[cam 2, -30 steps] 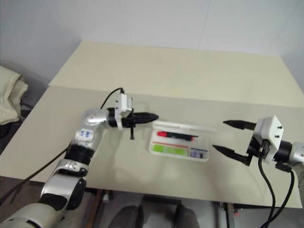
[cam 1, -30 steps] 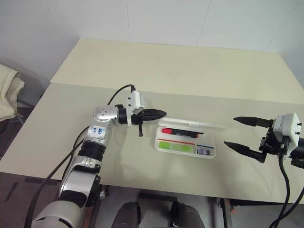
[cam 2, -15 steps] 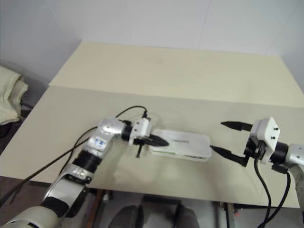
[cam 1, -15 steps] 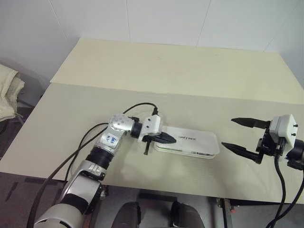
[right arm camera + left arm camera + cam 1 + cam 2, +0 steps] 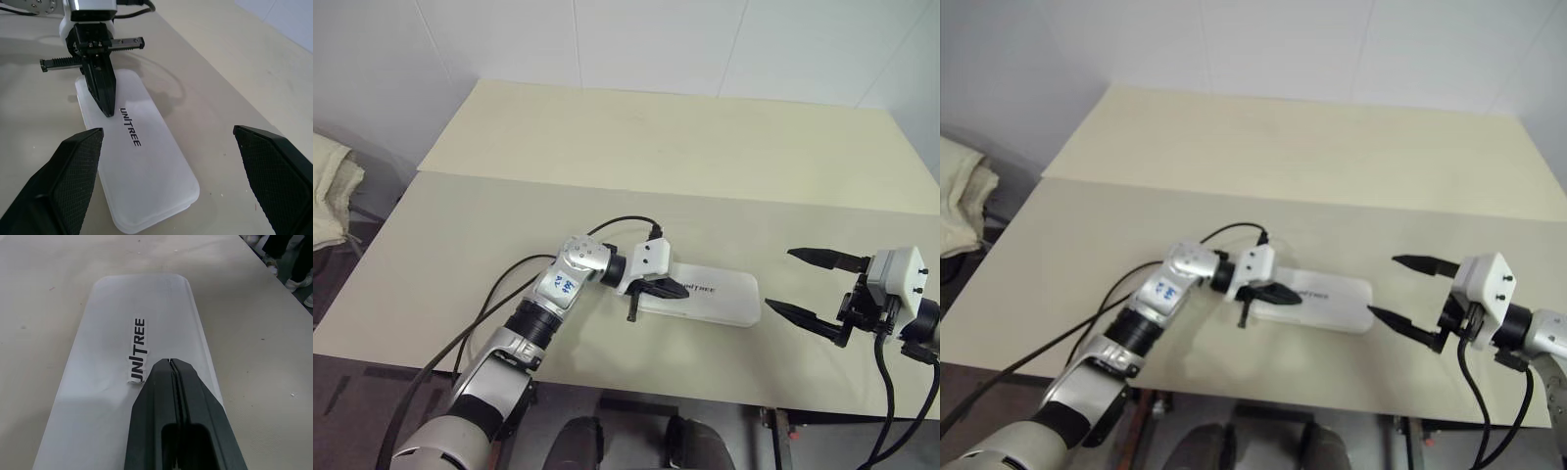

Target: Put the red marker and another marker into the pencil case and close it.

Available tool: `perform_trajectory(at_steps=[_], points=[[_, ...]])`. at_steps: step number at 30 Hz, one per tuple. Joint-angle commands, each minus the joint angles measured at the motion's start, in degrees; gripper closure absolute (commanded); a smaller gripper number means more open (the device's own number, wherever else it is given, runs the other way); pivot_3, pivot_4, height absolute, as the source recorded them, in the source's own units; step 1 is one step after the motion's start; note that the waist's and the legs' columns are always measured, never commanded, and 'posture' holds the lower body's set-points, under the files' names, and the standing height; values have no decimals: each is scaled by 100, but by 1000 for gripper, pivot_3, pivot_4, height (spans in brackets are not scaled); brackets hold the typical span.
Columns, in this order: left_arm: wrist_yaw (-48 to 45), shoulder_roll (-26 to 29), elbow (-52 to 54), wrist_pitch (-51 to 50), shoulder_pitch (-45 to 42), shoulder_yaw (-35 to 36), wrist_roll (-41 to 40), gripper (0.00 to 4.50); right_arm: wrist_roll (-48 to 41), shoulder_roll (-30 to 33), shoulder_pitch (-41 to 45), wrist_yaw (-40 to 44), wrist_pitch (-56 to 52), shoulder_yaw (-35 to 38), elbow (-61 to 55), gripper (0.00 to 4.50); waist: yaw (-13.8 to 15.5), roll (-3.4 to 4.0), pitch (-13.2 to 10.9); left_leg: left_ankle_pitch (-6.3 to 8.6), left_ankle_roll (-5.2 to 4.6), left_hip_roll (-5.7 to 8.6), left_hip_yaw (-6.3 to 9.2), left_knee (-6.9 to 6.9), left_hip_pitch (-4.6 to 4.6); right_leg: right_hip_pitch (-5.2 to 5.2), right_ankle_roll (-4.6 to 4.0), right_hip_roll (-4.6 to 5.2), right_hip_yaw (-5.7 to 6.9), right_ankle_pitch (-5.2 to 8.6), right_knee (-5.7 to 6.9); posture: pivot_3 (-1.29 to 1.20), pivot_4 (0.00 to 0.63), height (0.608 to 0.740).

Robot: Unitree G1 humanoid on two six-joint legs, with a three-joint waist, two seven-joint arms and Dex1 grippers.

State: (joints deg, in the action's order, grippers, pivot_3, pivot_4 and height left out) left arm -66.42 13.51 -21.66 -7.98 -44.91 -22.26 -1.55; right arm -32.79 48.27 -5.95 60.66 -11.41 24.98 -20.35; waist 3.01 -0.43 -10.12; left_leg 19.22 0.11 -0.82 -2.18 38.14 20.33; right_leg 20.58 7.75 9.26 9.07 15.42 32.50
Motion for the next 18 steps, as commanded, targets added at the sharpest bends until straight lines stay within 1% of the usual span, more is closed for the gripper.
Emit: perform_trajectory(at_steps=[1,4,8,11,13,16,18], points=[[-52,49,284,-451,21,-158,75,4469,-99,-35,-19,-55,24,162,-170,0,-2,1,0,0,0,0,0,0,0,0,0,0,-1,0,0,0,150,740],[16,8,432,-695,71,52,-176,4469,-93,-38,60,-49,30,83,-113,0,-2,1,0,0,0,0,0,0,0,0,0,0,0,0,-1,0,150,740],[178,12,558,-878,64,693,-713,4469,-77,-36,229,35,23,-106,38,0,-17,0,0,0,0,-1,0,-1,1,2,0,0,-1,0,0,0,150,740],[150,186,586,-694,101,1060,-940,4469,-65,-30,377,93,42,-224,184,0,-28,0,0,0,0,-1,1,-1,1,3,0,0,-1,0,0,0,150,740],[164,253,587,-649,116,1177,-992,4469,-65,-28,430,113,50,-261,237,0,-25,0,0,0,0,-1,1,-1,1,3,0,0,0,0,-1,0,150,740],[51,703,609,-435,319,1752,-1291,4469,-30,-20,618,217,115,-358,496,0,-32,0,0,0,0,-1,-1,-2,1,3,0,0,-1,0,-3,0,150,740],[-14,931,651,-370,446,1963,-1436,4469,-18,-14,699,272,144,-390,613,0,-45,0,0,0,0,-1,0,-3,1,3,0,-1,0,0,-3,0,150,740]])
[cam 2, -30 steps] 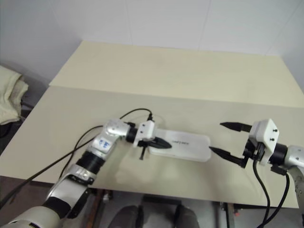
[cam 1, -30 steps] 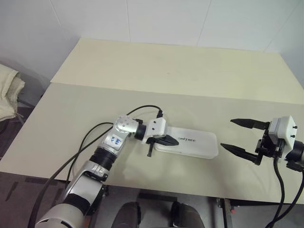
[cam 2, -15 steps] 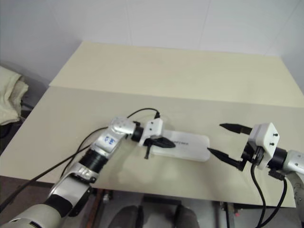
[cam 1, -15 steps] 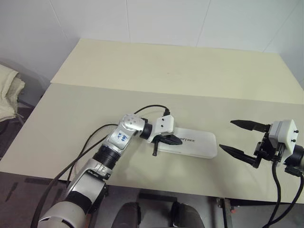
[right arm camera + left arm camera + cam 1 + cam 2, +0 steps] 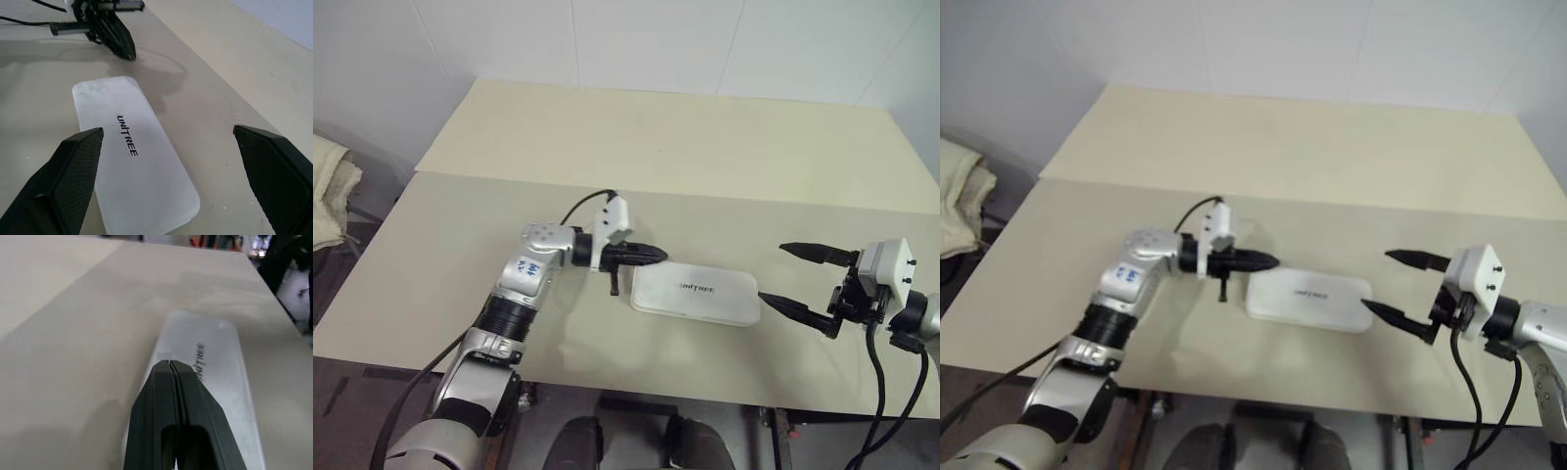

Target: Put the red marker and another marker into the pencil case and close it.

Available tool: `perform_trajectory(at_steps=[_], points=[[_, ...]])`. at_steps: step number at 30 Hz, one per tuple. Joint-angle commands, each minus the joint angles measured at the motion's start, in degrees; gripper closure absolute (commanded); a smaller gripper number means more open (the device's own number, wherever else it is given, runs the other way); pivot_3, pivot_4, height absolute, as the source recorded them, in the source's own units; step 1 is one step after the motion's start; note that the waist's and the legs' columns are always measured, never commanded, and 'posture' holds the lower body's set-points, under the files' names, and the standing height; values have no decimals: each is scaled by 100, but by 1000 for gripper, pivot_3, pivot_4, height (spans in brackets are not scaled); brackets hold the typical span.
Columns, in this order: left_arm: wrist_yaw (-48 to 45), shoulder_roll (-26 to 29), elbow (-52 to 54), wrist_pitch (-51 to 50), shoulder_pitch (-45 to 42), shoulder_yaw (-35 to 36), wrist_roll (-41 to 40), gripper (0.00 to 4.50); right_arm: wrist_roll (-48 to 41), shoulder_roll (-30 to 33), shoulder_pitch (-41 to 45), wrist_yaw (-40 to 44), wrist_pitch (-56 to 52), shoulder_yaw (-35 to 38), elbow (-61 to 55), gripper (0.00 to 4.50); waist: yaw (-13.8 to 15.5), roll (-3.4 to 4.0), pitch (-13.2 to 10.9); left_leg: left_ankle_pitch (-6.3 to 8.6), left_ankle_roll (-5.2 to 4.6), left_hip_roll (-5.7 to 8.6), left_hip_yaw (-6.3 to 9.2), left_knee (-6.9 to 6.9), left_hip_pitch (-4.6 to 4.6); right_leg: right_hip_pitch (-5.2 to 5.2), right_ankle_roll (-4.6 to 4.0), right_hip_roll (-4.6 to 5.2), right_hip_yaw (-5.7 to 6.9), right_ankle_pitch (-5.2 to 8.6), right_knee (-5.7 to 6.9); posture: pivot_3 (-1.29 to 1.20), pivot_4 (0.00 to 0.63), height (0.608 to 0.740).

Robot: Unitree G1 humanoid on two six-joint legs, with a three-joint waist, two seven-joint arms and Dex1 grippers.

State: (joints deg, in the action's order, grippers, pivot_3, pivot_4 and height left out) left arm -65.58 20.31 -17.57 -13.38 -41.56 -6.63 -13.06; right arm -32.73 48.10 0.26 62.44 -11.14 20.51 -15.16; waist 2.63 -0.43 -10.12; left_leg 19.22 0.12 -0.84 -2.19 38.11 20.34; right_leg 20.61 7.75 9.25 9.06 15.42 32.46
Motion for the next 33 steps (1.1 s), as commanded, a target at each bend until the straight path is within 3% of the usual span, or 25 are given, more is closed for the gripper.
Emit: perform_trajectory(at_steps=[1,3,6,17,18,33], points=[[-116,352,290,193,189,492,-355,4469,-18,11,113,134,138,54,166,0,-11,0,0,0,0,0,0,-2,0,2,0,0,1,0,0,0,150,740],[-170,586,389,227,411,707,-482,4469,-8,23,173,210,185,55,298,0,-20,0,0,0,0,0,-2,-2,0,2,0,0,0,0,1,0,150,740],[-181,777,513,109,665,961,-724,3941,9,19,219,271,250,77,426,0,4,0,0,0,0,1,-1,-1,0,0,0,0,0,0,0,0,150,740],[38,883,1174,33,1301,1181,-1125,162,36,77,-113,336,523,525,748,0,17,0,0,0,0,0,-2,-1,0,0,0,1,-2,0,3,0,150,740],[72,874,1194,62,1288,1163,-1107,21,35,93,-126,359,535,571,791,0,12,0,0,0,0,0,-3,-1,-2,0,0,1,-4,0,5,0,150,740],[83,1015,1311,170,1216,1109,-1162,21,105,164,-3,335,640,609,1032,0,5,0,0,0,0,0,-4,-3,-3,0,0,1,-3,0,5,0,150,740]])
